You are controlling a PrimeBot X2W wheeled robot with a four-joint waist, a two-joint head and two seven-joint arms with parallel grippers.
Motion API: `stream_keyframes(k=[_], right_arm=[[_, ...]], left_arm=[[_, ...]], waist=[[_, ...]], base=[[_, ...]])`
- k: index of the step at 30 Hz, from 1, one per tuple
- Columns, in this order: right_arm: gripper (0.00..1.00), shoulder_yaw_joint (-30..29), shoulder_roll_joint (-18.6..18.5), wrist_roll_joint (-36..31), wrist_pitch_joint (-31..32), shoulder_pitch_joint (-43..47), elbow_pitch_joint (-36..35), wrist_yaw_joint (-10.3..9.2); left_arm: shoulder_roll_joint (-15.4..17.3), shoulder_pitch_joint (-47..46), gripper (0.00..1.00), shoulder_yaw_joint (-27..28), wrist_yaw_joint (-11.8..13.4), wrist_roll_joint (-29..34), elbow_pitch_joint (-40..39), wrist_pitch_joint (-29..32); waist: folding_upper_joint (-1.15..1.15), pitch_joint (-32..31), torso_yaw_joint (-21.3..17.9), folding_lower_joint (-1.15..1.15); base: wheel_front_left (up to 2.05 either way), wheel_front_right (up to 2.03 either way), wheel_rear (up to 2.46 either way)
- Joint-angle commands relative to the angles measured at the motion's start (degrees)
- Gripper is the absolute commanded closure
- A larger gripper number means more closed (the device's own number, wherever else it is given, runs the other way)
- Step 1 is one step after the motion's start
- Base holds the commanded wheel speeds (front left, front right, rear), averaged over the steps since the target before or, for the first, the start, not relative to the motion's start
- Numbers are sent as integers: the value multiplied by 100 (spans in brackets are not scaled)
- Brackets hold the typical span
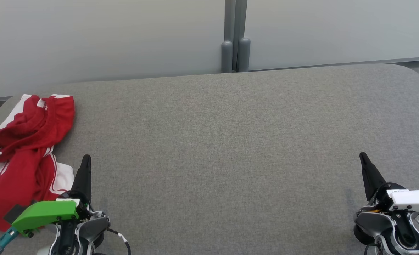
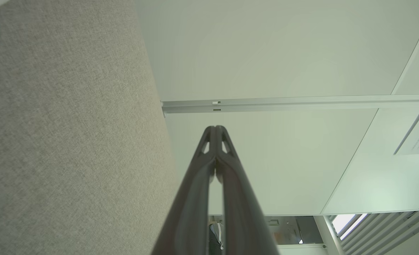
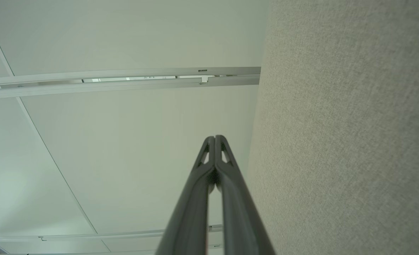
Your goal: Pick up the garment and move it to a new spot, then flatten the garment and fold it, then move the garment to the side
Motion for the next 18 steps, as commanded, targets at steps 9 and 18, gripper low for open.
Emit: stream_keyframes(k=[9, 18], right_arm=[[100, 3, -16, -15, 21, -55, 4, 5], [100, 3, -16, -14, 21, -55, 4, 5]], left_arm=[[2, -62, 100, -2, -16, 1, -4, 11], [2, -62, 100, -2, -16, 2, -4, 11]], waist=[[23, 0, 0, 0], [23, 0, 0, 0]], base=[[0, 0, 0], [0, 0, 0]])
